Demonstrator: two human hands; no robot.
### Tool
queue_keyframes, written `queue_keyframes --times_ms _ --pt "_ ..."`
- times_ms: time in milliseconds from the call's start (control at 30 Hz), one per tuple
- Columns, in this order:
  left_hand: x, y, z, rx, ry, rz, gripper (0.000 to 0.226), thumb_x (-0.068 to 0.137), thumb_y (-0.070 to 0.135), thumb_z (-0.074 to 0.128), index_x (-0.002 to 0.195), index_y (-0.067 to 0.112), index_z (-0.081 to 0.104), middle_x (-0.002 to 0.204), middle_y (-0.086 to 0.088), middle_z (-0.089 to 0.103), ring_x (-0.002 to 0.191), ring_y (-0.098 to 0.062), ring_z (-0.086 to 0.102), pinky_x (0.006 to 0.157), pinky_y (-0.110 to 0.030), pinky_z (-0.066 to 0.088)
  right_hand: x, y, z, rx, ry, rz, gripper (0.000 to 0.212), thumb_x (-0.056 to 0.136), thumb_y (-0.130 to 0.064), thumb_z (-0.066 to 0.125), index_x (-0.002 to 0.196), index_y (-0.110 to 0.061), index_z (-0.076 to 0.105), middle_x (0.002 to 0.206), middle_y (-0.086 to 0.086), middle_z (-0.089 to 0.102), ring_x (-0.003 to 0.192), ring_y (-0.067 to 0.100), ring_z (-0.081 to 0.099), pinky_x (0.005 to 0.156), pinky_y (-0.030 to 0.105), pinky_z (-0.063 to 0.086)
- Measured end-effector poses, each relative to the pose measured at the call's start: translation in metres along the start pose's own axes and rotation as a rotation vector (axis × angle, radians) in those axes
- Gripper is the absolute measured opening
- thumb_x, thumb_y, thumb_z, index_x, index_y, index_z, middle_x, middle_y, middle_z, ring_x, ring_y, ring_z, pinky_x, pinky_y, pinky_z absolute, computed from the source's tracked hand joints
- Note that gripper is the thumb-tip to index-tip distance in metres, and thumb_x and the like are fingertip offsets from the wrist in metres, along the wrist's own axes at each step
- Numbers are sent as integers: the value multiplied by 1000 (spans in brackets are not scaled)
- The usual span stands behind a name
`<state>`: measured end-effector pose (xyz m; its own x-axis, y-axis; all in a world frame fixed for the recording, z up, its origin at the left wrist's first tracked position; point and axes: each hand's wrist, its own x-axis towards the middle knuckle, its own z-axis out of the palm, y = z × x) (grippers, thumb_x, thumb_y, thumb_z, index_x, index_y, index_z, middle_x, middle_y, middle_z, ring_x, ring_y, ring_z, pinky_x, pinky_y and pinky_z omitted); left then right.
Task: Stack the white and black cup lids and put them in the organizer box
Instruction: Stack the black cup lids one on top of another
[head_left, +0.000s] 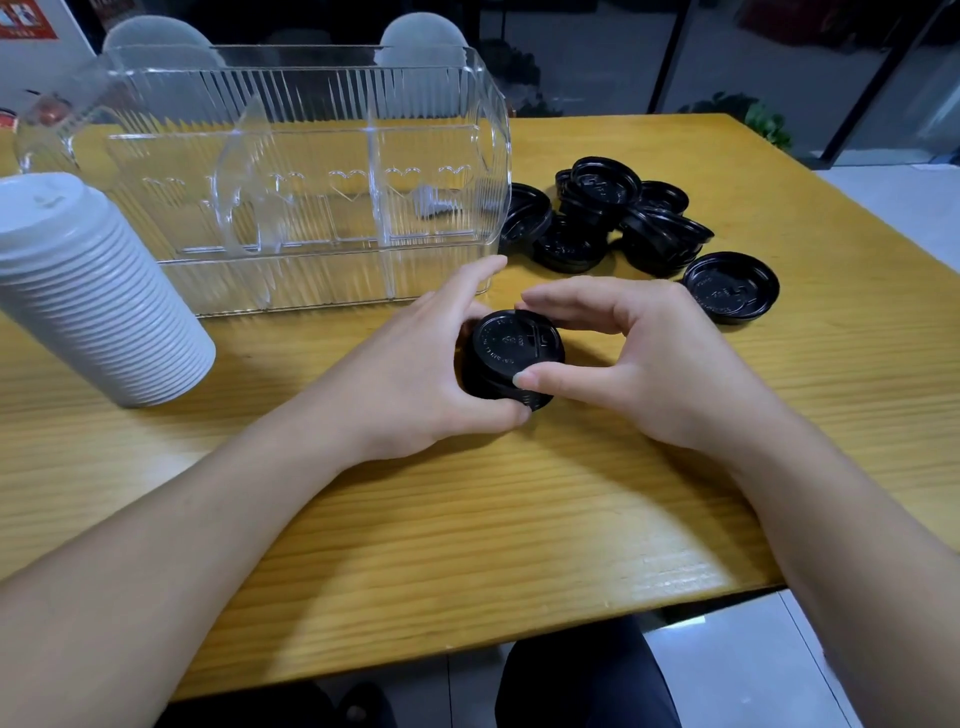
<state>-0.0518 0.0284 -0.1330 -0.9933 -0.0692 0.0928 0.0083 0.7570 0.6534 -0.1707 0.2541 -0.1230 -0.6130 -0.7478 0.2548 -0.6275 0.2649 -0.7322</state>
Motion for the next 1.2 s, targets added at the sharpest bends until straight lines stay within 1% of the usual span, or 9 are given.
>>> queue_keyframes --times_ms 200,300,367,467,633,733,867,967,1200 --pt "-1 -3 -1 33 -2 22 115 80 63 96 173 51 29 160 23 57 153 0 48 129 -38 41 2 3 6 71 19 -2 68 82 -34 99 145 -23 73 134 -16 78 130 -5 69 117 28 54" --pt "0 -3 0 59 -1 68 93 85 60 94 163 47 45 150 29 61 142 -2 53 119 -31 45 1 4 4 21 23 -14 63 85 -44 95 142 -27 75 133 -19 77 131 -3 68 116 29 53" --pt "1 -3 0 71 11 75 84 88 60 92 158 45 50 145 31 61 137 -2 54 115 -28 45 2 5 3 -32 100 -5 55 90 -55 87 137 -29 78 131 -20 78 130 -2 68 115 30 52" --pt "1 -5 0 73 24 66 80 88 61 91 156 45 52 144 32 60 137 -1 53 116 -27 45 5 11 -2 -69 297 22 35 100 -53 80 125 -29 83 121 -19 81 122 0 72 111 31 55" --pt "2 -6 1 35 64 63 81 85 63 93 154 46 55 145 30 63 141 -1 56 121 -34 46 8 21 -6 -176 402 122 22 100 -43 83 117 -28 84 112 -20 80 114 -5 71 101 12 52" --pt "2 -5 2 37 85 47 88 84 66 92 160 46 53 147 29 60 140 6 53 121 -27 43 3 24 -9 -263 464 156 22 101 -37 82 119 -25 83 118 -17 79 113 -1 68 97 4 44" --pt "2 -4 3 38 81 35 97 79 74 88 164 48 50 151 30 58 142 5 53 122 -27 42 -4 39 -24 -569 531 267 31 101 -31 79 131 -23 76 132 -1 71 123 26 63 111 46 46" --pt "3 -5 3 24 70 30 103 73 81 85 165 49 49 154 31 57 145 4 52 125 -31 42 -5 46 -27 -753 507 396 40 99 -35 78 136 -21 72 139 6 63 128 36 56 113 51 35" --pt "3 -8 3 -7 73 15 98 80 88 77 165 50 49 155 29 59 148 1 53 128 -42 44 -8 49 -25 -842 439 493 36 107 -44 69 132 -19 75 140 6 65 125 35 58 107 49 33"
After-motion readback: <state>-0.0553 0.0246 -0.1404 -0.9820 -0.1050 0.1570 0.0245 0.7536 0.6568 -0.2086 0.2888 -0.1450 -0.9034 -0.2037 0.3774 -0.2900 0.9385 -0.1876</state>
